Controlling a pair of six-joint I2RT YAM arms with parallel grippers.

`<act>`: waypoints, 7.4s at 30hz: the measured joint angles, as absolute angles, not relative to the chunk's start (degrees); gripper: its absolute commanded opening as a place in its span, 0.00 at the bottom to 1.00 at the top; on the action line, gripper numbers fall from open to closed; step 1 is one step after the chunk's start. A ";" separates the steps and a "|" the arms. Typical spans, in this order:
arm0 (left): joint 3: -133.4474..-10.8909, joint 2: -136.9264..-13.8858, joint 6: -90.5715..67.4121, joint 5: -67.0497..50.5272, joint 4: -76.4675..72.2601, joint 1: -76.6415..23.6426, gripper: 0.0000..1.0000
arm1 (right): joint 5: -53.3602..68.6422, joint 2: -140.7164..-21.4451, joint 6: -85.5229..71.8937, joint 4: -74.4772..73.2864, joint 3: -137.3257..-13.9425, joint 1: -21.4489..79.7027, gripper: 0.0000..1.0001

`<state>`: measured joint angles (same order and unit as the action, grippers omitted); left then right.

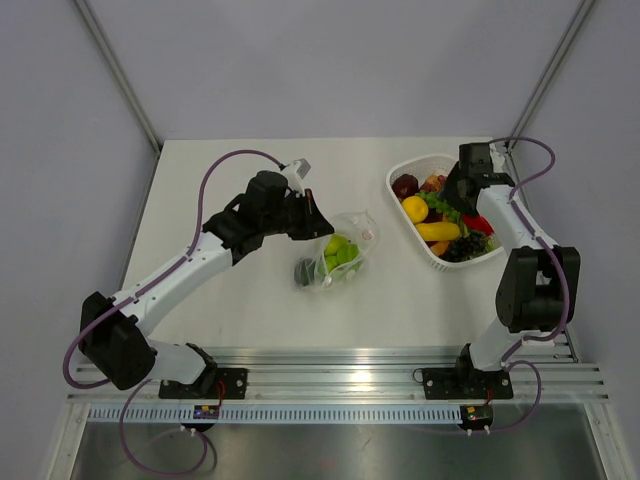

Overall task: Place the food in the zip-top bag and seal the zipper
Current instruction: Pick up the fake fruit from the bin, then place the fake fruit in the zipper food storage bag, then pick up the fake fruit from the bin.

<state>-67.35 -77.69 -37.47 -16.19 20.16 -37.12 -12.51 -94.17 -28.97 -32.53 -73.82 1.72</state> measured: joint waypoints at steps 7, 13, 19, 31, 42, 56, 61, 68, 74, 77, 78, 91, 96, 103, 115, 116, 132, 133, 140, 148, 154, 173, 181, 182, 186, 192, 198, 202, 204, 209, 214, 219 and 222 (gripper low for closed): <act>-67.35 -77.69 -37.21 -16.58 20.14 -37.12 0.00 | -14.81 -103.72 -22.94 -34.98 -88.23 1.89 0.70; -67.37 -78.02 -37.01 -17.37 20.08 -37.12 0.00 | -22.33 -113.25 -15.70 -36.75 -97.82 4.34 0.65; -67.96 -79.37 -36.45 -17.80 20.14 -37.12 0.00 | -26.50 -116.86 -11.66 -37.67 -100.18 8.71 0.62; -68.55 -79.90 -35.53 -17.82 21.02 -37.12 0.00 | -32.62 -119.33 -8.99 -37.32 -100.25 9.87 0.45; -68.55 -80.01 -35.53 -17.82 21.10 -37.12 0.00 | -35.00 -120.84 -6.61 -37.10 -100.90 10.28 0.13; -68.55 -80.03 -35.51 -17.72 21.19 -37.12 0.00 | -33.30 -117.27 -6.48 -37.34 -100.31 10.57 0.00; -69.58 -81.21 -35.35 -17.28 21.43 -37.12 0.00 | -31.31 -108.84 -8.71 -37.91 -97.27 10.61 0.00; -72.29 -84.77 -34.98 -15.84 23.31 -37.15 0.00 | -27.88 -96.73 -11.31 -38.92 -94.80 10.68 0.00; -72.73 -84.86 -35.00 -15.88 23.55 -37.15 0.00 | -24.10 -89.14 -13.08 -40.66 -92.47 10.83 0.00; -73.25 -84.86 -35.07 -16.01 23.44 -37.15 0.00 | -20.88 -84.47 -14.02 -41.91 -90.67 11.00 0.00; -73.34 -84.86 -35.14 -16.10 23.38 -37.15 0.00 | -19.77 -82.85 -14.37 -42.35 -90.11 11.09 0.00; -73.38 -84.82 -36.21 -16.45 22.76 -37.15 0.00 | -8.54 -70.57 -18.48 -44.82 -91.70 22.96 0.00; -73.38 -84.79 -36.01 -16.25 23.05 -37.12 0.00 | -7.35 -71.77 -19.90 -44.64 -91.88 29.19 0.00; -73.38 -84.82 -36.03 -16.25 23.09 -37.06 0.00 | -8.32 -74.91 -21.12 -43.68 -91.88 37.54 0.00; -73.36 -84.47 -36.12 -16.34 23.05 -36.95 0.00 | -10.98 -76.66 -22.76 -41.74 -90.91 41.30 0.00; -73.36 -84.33 -36.25 -16.38 22.98 -36.95 0.00 | -11.05 -76.86 -22.85 -41.67 -90.87 41.50 0.00; -69.73 -80.62 -37.95 -16.95 20.21 -35.35 0.00 | -11.46 -76.75 -26.48 -39.20 -78.39 43.09 0.00; -69.71 -80.53 -37.98 -17.02 20.01 -35.27 0.00 | -11.44 -76.79 -26.59 -39.24 -78.37 43.09 0.00; -68.86 -79.57 -38.02 -17.28 19.40 -35.22 0.00 | -11.25 -77.91 -26.89 -38.81 -78.52 43.66 0.00; -68.86 -79.57 -38.00 -17.65 19.31 -35.22 0.00 | -11.60 -79.70 -27.42 -38.81 -79.29 47.64 0.00; -68.86 -79.57 -38.00 -17.74 19.31 -35.18 0.00 | -12.84 -79.35 -27.79 -38.85 -79.61 48.99 0.00; -68.86 -79.55 -38.00 -17.89 19.38 -35.16 0.00 | -13.47 -86.65 -30.00 -36.53 -77.21 49.15 0.45; -68.86 -79.55 -38.04 -18.06 19.35 -34.85 0.00 | -20.58 -80.62 -29.34 -39.77 -77.23 49.15 0.62; -68.86 -79.55 -38.06 -18.09 19.33 -34.85 0.00 | -22.06 -79.24 -29.30 -40.38 -77.25 49.17 0.64; -68.86 -79.53 -38.19 -18.26 19.33 -34.85 0.00 | -27.55 -74.00 -28.51 -43.24 -77.97 48.38 0.72; -68.86 -78.52 -38.19 -18.24 19.64 -34.85 0.00 | -26.15 -69.47 -25.82 -43.75 -77.54 29.36 0.96; -68.86 -77.84 -37.93 -18.26 20.12 -34.79 0.00 | -20.36 -72.16 -22.79 -42.35 -74.74 7.90 0.90; -68.86 -77.84 -37.89 -18.28 20.16 -34.74 0.00 | -19.73 -79.96 -21.45 -41.21 -75.70 5.52 0.72; -68.86 -77.84 -37.76 -18.28 20.16 -34.72 0.00 | -19.25 -84.53 -21.02 -40.77 -76.71 4.89 0.64; -68.86 -77.87 -37.41 -18.31 20.29 -34.63 0.00 | -19.51 -93.71 -19.31 -40.27 -81.41 3.77 0.57; -68.93 -78.28 -37.28 -18.72 20.51 -34.59 0.00 | -18.81 -101.54 -14.90 -41.08 -89.27 2.94 0.56; -69.06 -79.24 -37.26 -19.33 20.49 -34.59 0.00 | -16.69 -107.15 -10.17 -43.51 -95.24 1.74 0.58; -69.06 -79.42 -37.19 -19.51 20.49 -34.59 0.00 | -15.29 -110.67 -7.84 -45.30 -99.70 1.23 0.57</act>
